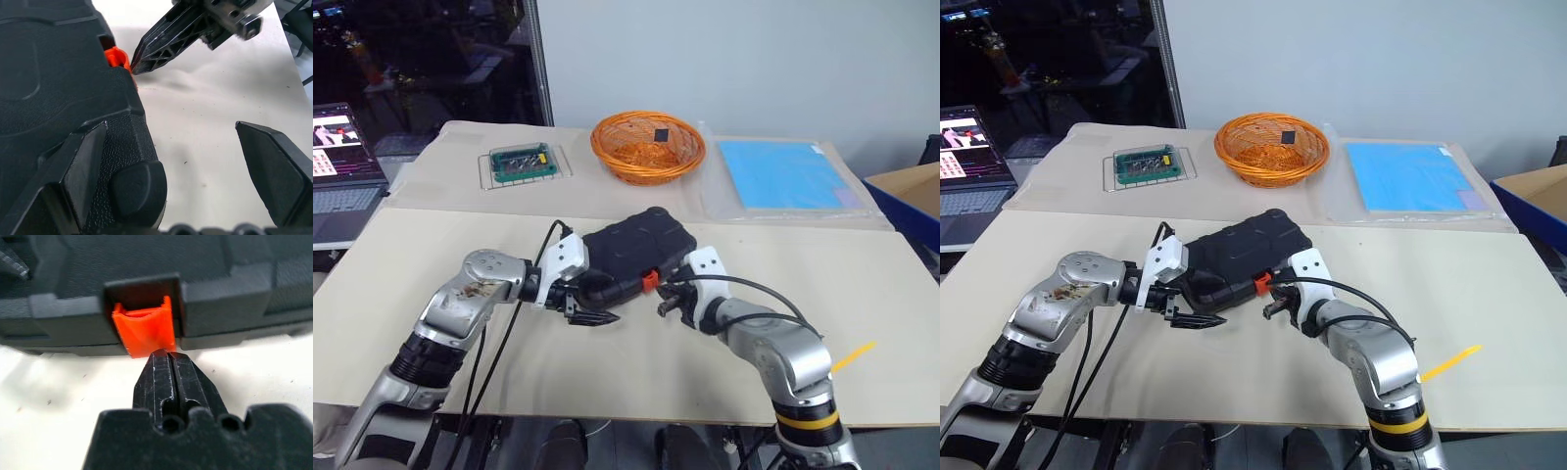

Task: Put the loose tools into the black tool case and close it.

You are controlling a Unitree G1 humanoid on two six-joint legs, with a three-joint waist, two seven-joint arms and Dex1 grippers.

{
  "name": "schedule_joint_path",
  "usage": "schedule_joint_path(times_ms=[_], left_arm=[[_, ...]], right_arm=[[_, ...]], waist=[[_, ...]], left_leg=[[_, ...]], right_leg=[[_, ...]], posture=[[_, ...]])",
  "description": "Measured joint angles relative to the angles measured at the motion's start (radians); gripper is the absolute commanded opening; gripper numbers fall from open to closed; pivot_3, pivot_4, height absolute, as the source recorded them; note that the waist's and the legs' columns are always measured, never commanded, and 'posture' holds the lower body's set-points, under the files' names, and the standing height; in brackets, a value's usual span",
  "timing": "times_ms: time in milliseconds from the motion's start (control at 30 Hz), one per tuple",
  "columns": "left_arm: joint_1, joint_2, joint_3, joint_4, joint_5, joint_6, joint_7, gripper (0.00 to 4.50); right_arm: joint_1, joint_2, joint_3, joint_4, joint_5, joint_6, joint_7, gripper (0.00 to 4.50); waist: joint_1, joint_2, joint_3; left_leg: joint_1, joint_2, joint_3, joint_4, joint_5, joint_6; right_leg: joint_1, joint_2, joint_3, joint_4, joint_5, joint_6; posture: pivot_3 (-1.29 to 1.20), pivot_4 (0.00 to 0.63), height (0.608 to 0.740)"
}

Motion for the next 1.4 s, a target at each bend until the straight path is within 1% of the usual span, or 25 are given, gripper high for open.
schedule_joint_path(times_ms=[133, 233, 400, 500, 667, 833, 933, 1033, 1200, 1300, 1400], left_arm=[[0.004, -0.001, 0.0, -0.005, 0.0, 0.0, 0.002, 4.5], [0.005, -0.004, -0.003, -0.012, 0.0, 0.001, 0.006, 4.5], [0.0, -0.007, -0.006, -0.011, 0.0, 0.003, 0.01, 4.5], [0.001, -0.006, -0.006, -0.014, 0.0, 0.005, 0.013, 4.5], [-0.001, -0.005, -0.006, -0.013, 0.0, 0.008, 0.013, 4.5], [0.002, -0.004, -0.006, 0.004, 0.001, 0.005, 0.021, 4.5], [0.008, -0.006, -0.007, 0.009, 0.002, -0.002, 0.022, 4.5], [0.017, -0.008, -0.006, 0.015, 0.003, -0.011, 0.025, 4.5], [0.03, -0.017, -0.011, 0.038, 0.019, -0.031, 0.035, 4.5], [0.032, -0.022, -0.011, 0.061, 0.026, -0.047, 0.034, 4.5], [0.033, -0.025, -0.014, 0.072, 0.029, -0.056, 0.034, 4.5]], right_arm=[[0.012, -0.01, -0.007, -0.025, 0.003, -0.01, 0.017, 0.06], [0.068, -0.034, -0.015, -0.102, 0.041, -0.017, 0.057, 0.06], [0.087, -0.039, -0.019, -0.114, 0.051, -0.101, 0.089, 0.06], [0.058, -0.001, -0.028, -0.072, 0.048, -0.163, 0.082, 0.06], [0.029, 0.006, -0.007, 0.013, 0.018, -0.236, 0.077, 0.06], [0.048, -0.019, 0.055, 0.066, -0.029, -0.33, 0.101, 0.06], [0.062, -0.033, 0.078, 0.09, -0.055, -0.382, 0.108, 0.06], [0.068, -0.051, 0.103, 0.113, -0.085, -0.43, 0.118, 0.06], [0.067, -0.056, 0.142, 0.181, -0.132, -0.512, 0.128, 0.06], [0.062, -0.058, 0.16, 0.218, -0.16, -0.546, 0.137, 0.06], [0.057, -0.069, 0.171, 0.236, -0.171, -0.563, 0.146, 0.06]], waist=[[-0.004, 0.0, 0.0], [-0.002, 0.0, 0.0], [0.005, 0.0, 0.0], [0.007, 0.0, 0.0], [0.011, 0.0, 0.0], [0.006, -0.001, -0.002], [0.005, -0.001, -0.006], [0.004, -0.001, -0.012], [-0.002, -0.003, -0.019], [-0.009, -0.001, -0.027], [-0.011, 0.0, -0.031]], left_leg=[[0.0, 0.0, 0.0, 0.0, 0.0, 0.0], [-0.001, 0.0, 0.0, 0.0, 0.0, 0.0], [-0.001, 0.0, 0.0, -0.001, 0.0, 0.0], [-0.001, 0.0, 0.0, -0.001, 0.0, 0.0], [-0.001, 0.0, 0.0, -0.001, 0.0, 0.0], [0.005, 0.0, 0.0, -0.005, -0.001, -0.002], [0.006, 0.0, 0.0, -0.006, -0.005, -0.007], [0.008, 0.0, 0.0, -0.006, -0.005, -0.007], [0.023, 0.0, 0.0, -0.014, -0.007, -0.011], [0.024, 0.0, -0.001, -0.018, -0.007, -0.012], [0.024, -0.001, 0.0, -0.018, -0.007, -0.012]], right_leg=[[0.0, 0.0, 0.0, 0.0, 0.0, 0.0], [0.0, 0.0, 0.0, 0.0, -0.002, 0.002], [0.0, 0.0, 0.0, 0.0, -0.002, 0.002], [0.0, 0.0, 0.0, 0.0, -0.002, 0.002], [-0.001, 0.0, 0.0, -0.001, -0.003, 0.002], [0.0, 0.0, 0.0, -0.001, -0.003, 0.001], [0.0, 0.0, 0.0, -0.001, -0.003, 0.0], [0.001, 0.0, 0.0, -0.003, -0.003, 0.0], [0.014, -0.002, 0.0, -0.009, -0.004, -0.001], [0.014, -0.003, -0.001, -0.015, -0.002, -0.003], [0.015, -0.005, -0.001, -0.016, -0.002, -0.004]], posture=[[0.0, 0.15, 0.74], [0.0, 0.15, 0.74], [0.0, 0.15, 0.74], [0.0, 0.15, 0.74], [0.0, 0.15, 0.74], [0.0, 0.15, 0.74], [0.0, 0.15, 0.74], [0.0, 0.15, 0.74], [0.0, 0.15, 0.74], [0.0, 0.15, 0.74], [0.0, 0.15, 0.74]])
